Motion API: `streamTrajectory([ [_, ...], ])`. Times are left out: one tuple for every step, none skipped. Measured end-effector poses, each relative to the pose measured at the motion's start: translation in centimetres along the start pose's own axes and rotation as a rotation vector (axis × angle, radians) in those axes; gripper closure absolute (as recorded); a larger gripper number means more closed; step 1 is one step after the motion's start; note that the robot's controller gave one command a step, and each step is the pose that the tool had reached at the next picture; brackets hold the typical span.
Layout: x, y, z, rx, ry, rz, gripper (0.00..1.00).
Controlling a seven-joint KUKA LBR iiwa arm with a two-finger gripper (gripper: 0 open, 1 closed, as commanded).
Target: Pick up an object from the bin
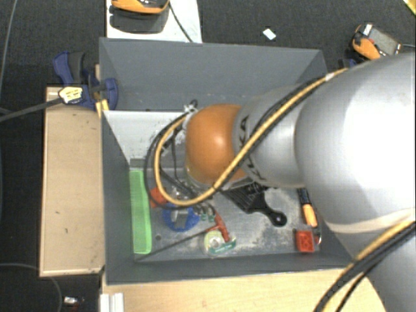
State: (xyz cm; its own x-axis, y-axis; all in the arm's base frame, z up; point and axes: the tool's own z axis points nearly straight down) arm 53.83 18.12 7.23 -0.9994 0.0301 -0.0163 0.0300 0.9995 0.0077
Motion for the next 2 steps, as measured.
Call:
streamTrajectory([
  [0.0, 0.0, -1.5, -0.001, -0.001, 0.003, 1.00],
  [0.0, 0.0, -4.2, -0.001, -0.002, 0.006, 1.00],
])
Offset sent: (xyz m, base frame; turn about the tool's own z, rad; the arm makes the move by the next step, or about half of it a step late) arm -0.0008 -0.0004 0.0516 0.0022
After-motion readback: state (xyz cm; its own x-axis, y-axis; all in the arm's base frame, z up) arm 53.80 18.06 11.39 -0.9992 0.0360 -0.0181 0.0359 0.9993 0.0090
